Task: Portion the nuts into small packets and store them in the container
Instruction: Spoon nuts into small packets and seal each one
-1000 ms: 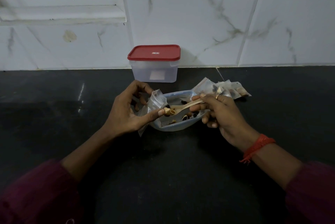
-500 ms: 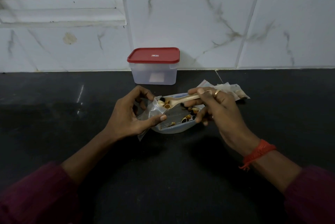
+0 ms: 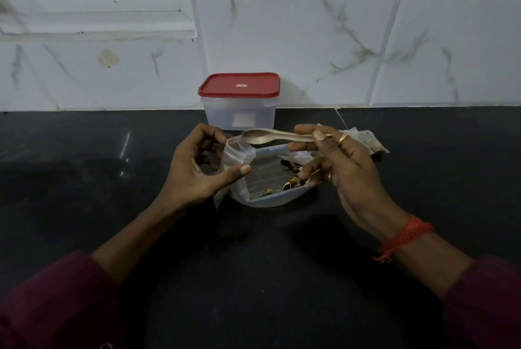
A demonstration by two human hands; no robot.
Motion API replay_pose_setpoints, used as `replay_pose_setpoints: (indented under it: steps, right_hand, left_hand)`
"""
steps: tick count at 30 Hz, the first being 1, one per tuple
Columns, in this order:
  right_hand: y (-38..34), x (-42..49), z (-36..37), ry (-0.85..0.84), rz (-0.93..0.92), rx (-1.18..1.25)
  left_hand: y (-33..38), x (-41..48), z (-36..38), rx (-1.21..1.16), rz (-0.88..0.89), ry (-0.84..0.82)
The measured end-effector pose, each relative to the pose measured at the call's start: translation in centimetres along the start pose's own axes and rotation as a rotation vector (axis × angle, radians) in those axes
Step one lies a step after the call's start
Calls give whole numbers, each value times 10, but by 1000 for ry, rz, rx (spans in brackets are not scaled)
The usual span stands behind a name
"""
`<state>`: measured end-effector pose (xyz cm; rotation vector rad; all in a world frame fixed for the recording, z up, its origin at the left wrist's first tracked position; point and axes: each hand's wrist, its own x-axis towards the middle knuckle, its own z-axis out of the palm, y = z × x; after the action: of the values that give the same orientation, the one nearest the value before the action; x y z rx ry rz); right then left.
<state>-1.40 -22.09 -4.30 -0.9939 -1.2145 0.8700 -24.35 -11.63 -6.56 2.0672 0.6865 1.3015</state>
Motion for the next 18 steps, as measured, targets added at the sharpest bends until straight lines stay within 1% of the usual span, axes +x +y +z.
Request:
replay_pose_setpoints:
  steps: [2, 4, 7, 8, 9, 11, 13, 15, 18]
  right_hand:
    - [1, 2, -6, 91, -65, -120]
    - [3, 4, -15, 154, -202, -404]
    - [8, 7, -29, 111, -442, -940]
    - [10, 8, -30, 91, -490, -1050]
    - [11, 8, -30, 75, -510, -1099]
    - [13, 8, -29, 51, -489, -1084]
    - [13, 7, -27, 48, -452, -1018]
    - [11, 7, -25, 53, -398, -910]
    - [9, 5, -22, 76, -265, -728]
  left_hand:
    - [-1, 1, -1, -14, -9, 5]
    - [-2, 1, -2, -18, -18, 4]
    - [-1, 1, -3, -29, -44, -13]
    - [0, 1, -2, -32, -52, -20]
    - [1, 0, -2, -32, -57, -27]
    - [2, -1, 0, -22, -53, -40]
    - [4, -1, 0, 2, -46, -43]
    - [5, 0, 0, 6, -39, -42]
    - [7, 0, 1, -29, -44, -56]
